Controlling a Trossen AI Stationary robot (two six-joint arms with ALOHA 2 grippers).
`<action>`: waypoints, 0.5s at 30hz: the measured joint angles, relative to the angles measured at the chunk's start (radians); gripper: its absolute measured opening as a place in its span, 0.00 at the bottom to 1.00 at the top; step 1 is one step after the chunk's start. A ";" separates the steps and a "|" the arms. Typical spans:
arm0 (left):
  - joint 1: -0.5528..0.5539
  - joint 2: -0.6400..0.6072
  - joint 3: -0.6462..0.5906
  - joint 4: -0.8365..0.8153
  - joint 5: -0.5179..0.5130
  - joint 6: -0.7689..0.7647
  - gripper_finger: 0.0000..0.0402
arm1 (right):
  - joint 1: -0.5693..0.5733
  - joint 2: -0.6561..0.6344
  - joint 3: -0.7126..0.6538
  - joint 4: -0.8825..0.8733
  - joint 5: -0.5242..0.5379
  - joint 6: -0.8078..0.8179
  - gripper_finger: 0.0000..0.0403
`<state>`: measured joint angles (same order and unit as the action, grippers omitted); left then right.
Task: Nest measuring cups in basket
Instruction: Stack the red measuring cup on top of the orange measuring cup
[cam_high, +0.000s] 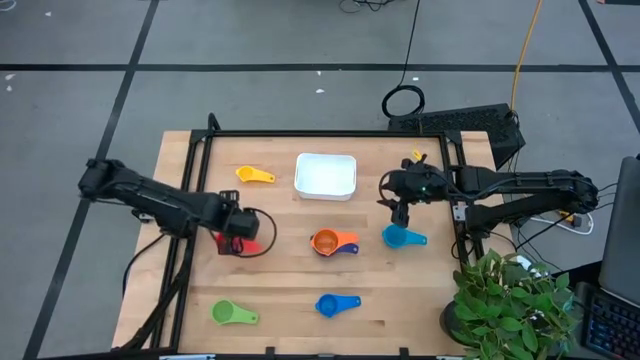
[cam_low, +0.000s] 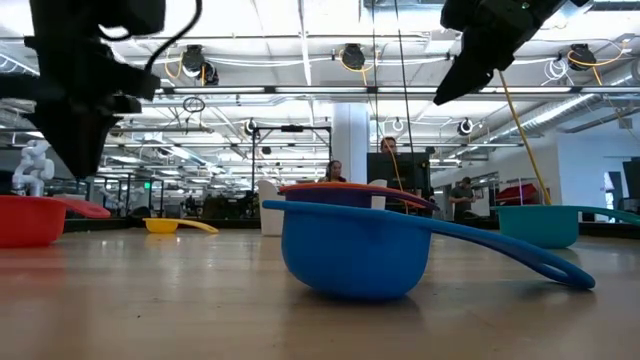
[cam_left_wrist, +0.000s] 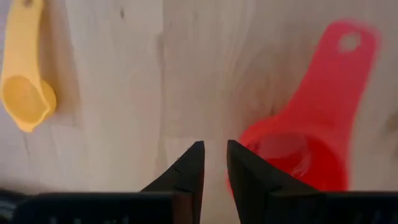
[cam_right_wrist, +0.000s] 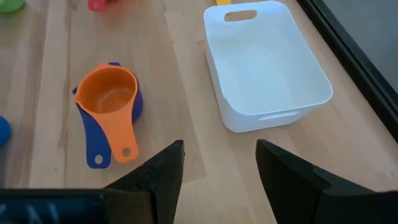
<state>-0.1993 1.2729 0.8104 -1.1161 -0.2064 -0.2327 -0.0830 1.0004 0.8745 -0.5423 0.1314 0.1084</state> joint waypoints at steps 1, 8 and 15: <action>0.012 0.009 0.000 -0.002 0.001 0.016 0.19 | 0.000 0.000 0.000 -0.006 0.000 0.000 0.48; 0.055 0.019 0.000 -0.018 0.018 0.089 0.39 | 0.000 0.000 0.000 -0.009 0.000 0.003 0.48; 0.063 0.019 -0.002 -0.023 0.096 0.142 0.62 | 0.000 0.000 0.000 -0.008 -0.001 0.003 0.48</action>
<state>-0.1360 1.2922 0.8085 -1.1393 -0.1105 -0.0909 -0.0830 1.0004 0.8745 -0.5507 0.1307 0.1114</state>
